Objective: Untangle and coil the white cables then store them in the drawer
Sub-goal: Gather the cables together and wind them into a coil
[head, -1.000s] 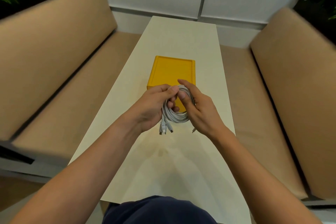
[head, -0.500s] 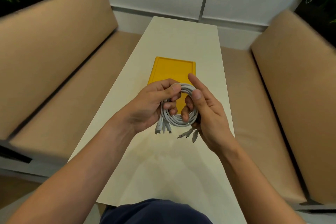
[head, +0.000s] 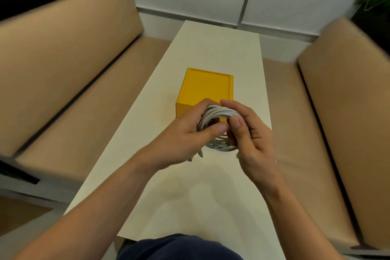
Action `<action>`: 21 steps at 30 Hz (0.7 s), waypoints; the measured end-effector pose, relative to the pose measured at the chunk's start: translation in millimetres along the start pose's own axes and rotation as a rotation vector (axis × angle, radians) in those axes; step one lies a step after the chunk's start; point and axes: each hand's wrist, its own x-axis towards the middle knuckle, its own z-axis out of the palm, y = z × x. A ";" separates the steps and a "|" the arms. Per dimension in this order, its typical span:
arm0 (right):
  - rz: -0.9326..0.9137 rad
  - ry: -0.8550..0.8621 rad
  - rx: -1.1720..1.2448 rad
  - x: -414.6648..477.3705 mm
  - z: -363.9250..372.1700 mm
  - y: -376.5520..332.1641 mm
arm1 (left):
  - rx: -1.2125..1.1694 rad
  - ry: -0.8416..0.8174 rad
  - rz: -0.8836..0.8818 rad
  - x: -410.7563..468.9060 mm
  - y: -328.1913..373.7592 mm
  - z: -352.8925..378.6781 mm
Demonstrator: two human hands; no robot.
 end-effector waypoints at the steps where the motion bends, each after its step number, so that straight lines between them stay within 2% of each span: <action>1: -0.047 -0.017 -0.028 -1.5 -1.9 -2.8 | 0.004 0.032 0.016 -3.0 1.5 1.4; 3: -0.084 -0.074 -0.054 -2.1 -9.7 -6.5 | -0.125 0.040 0.013 -7.1 3.4 -3.0; 5: -0.027 -0.145 -0.035 -2.6 -17.6 -7.2 | -0.219 -0.028 -0.030 -10.3 6.3 -12.0; 10: 0.081 -0.278 -0.093 -9.1 -18.9 10.9 | 0.024 -0.215 -0.137 -6.4 -2.1 -22.3; 16: 0.203 -0.326 -0.201 -2.6 -12.2 26.4 | 0.087 -0.129 -0.073 0.1 -18.6 -9.7; 21: 0.256 -0.298 -0.111 -3.7 -1.8 29.9 | 0.019 -0.128 -0.090 0.5 -35.1 -17.4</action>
